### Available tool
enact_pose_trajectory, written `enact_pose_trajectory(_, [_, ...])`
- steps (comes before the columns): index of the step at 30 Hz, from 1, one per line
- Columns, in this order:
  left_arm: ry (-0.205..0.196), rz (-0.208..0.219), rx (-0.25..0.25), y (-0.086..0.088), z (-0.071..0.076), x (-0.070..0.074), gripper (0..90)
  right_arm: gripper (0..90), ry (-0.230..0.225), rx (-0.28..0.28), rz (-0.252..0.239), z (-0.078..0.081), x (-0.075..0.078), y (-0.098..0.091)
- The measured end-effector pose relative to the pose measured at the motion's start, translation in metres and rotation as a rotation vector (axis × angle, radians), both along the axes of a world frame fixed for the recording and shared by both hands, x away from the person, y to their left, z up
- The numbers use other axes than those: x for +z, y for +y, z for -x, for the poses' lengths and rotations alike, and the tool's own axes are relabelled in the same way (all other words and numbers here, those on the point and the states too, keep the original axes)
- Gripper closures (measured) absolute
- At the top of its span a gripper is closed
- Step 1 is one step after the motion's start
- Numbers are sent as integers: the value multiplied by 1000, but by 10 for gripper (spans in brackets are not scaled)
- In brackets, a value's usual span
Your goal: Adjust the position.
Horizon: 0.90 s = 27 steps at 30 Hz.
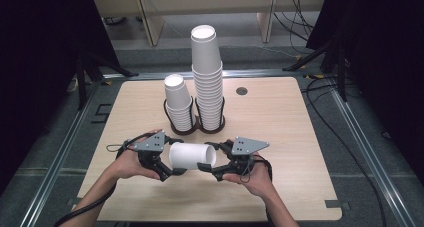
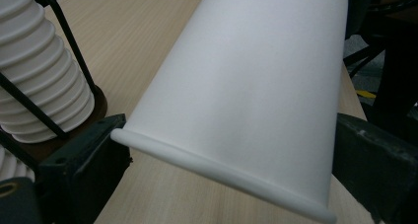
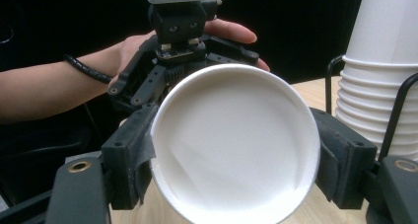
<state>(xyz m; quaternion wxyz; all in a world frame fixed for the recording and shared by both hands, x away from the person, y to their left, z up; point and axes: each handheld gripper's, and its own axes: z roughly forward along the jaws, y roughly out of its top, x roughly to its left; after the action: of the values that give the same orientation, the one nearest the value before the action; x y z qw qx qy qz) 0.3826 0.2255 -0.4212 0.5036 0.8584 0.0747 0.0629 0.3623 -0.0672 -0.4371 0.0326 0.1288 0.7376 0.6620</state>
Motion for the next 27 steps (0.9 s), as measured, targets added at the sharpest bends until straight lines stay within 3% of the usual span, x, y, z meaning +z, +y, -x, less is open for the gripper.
enact_pose_trajectory(1, [3,9,2,0,1,0,53,276,8,5,-25,0,-1,1])
enact_pose_trajectory(3, [12,18,1,-1,1,0,59,276,-29,-10,-13,-2,0,-1])
enact_pose_trajectory(4, [11,14,-1,-1,1,0,62,276,-18,-3,1,-1,0,-2])
enact_pose_trajectory(6, [-6,-6,-7,0,0,1,63,274,0,-7,-17,0,-1,-1])
enact_pose_trajectory(8, [3,14,0,-1,1,0,67,274,11,2,-24,-1,-2,-1])
enact_pose_trajectory(9, [-11,-10,-3,0,1,1,68,274,4,-4,-26,-1,-2,-1])
enact_pose_trajectory(10, [-8,-4,-1,-1,1,1,70,274,17,-2,-23,-1,-3,-1])
enact_pose_trajectory(12, [-1,0,1,-1,2,1,72,274,-2,-2,-5,-2,-3,-1])
enact_pose_trajectory(13, [-17,-23,-3,0,1,2,74,274,-16,5,-26,-3,-4,-1])
enact_pose_trajectory(14, [-13,-22,-2,-1,1,2,75,274,12,2,-30,-1,-4,0])
enact_pose_trajectory(16, [-17,-21,-1,-1,1,2,80,273,-14,-1,-21,-3,-4,0])
enact_pose_trajectory(18, [-22,-26,0,-1,1,2,83,272,-12,-1,-20,-3,-4,0])
enact_pose_trajectory(20, [-18,-21,1,-2,2,2,88,270,26,-1,-12,-1,-4,0])
enact_pose_trajectory(21, [-22,-23,4,-2,2,2,92,270,4,-3,-18,-2,-4,0])
enact_pose_trajectory(24, [-23,-28,-4,-2,1,3,100,269,34,-3,16,-1,-3,-2])
enact_pose_trajectory(27, [-36,-41,-4,-2,2,3,107,267,24,-4,14,-2,-4,-2])
